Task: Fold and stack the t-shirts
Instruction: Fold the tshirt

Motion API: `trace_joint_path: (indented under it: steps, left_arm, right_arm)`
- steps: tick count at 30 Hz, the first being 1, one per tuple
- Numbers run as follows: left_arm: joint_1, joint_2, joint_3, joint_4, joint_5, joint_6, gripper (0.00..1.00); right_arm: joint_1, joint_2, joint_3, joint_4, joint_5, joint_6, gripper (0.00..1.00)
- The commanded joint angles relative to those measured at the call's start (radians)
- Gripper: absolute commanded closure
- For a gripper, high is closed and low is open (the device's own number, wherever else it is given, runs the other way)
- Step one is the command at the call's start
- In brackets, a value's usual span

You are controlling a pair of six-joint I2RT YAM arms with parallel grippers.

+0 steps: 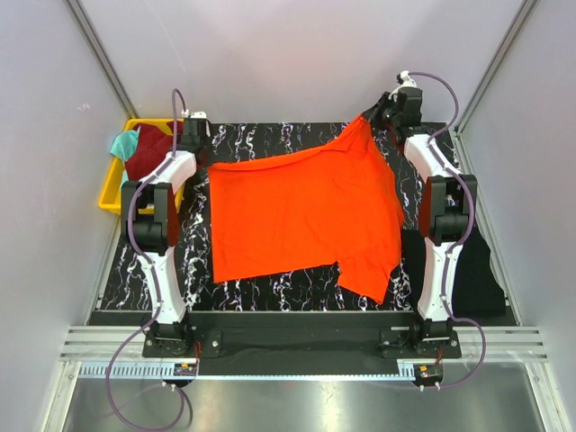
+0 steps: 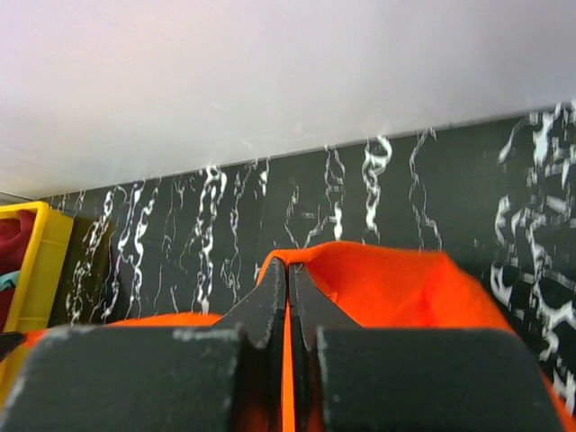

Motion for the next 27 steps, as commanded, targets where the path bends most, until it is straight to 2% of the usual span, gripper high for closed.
trace_joint_path:
  steps: [1,4,8,12,17,27]
  left_arm:
    - [0.004,-0.065,0.001,-0.032,0.091,-0.04,1.0]
    - [0.004,-0.081,-0.008,-0.092,0.129,-0.06,1.0]
    - [0.003,-0.136,-0.074,-0.122,0.155,-0.097,1.0]
    - [0.004,-0.171,-0.118,-0.184,0.198,-0.115,1.0]
    - [0.004,-0.233,-0.186,-0.227,0.172,-0.086,1.0]
    - [0.004,-0.237,-0.234,-0.296,0.151,-0.055,1.0]
  right_arm:
    - [-0.011,-0.038,0.034,-0.15,0.005,0.075,1.0]
    - [-0.009,-0.09,0.015,-0.308,0.056,0.083,1.0]
    - [-0.016,-0.212,-0.113,-0.384,0.105,0.095,1.0]
    - [-0.02,-0.269,-0.161,-0.463,0.112,0.125,1.0]
    - [-0.032,-0.322,-0.199,-0.579,0.1,0.168,1.0]
    - [-0.052,-0.362,-0.282,-0.659,0.117,0.096,1.0]
